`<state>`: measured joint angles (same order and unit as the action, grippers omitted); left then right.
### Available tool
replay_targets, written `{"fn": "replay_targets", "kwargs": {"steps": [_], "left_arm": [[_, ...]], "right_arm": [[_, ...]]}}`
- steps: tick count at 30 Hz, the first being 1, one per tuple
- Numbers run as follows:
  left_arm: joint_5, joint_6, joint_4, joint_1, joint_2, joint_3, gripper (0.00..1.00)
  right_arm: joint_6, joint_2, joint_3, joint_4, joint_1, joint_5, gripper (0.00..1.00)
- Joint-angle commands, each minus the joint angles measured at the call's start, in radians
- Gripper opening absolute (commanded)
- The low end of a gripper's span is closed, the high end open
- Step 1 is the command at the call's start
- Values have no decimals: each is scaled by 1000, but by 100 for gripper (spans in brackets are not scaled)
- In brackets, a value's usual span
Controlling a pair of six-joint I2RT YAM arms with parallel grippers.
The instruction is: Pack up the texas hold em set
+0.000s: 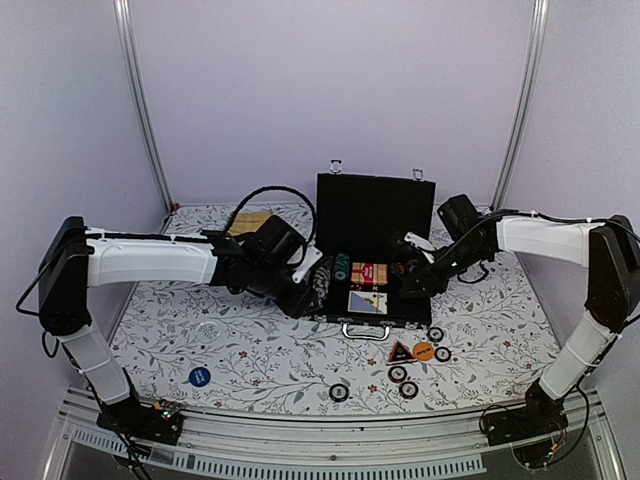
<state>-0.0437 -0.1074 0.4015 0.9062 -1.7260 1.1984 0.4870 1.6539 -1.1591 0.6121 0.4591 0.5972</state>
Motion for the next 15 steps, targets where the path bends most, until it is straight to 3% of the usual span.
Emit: {"fn": "replay_targets", "kwargs": {"steps": [1,9,15], "left_arm": [[105,-6,104,27,-1,21,56],[131,-30,163,102,-48,27,56],[-89,-163,280,48,-32,-5,63]], "right_arm": [[12,-40,75,-79,-64,49,34],[43,-36,97,-96,-99,65,35],[66,-47,111,-95,-100,60,35]]}}
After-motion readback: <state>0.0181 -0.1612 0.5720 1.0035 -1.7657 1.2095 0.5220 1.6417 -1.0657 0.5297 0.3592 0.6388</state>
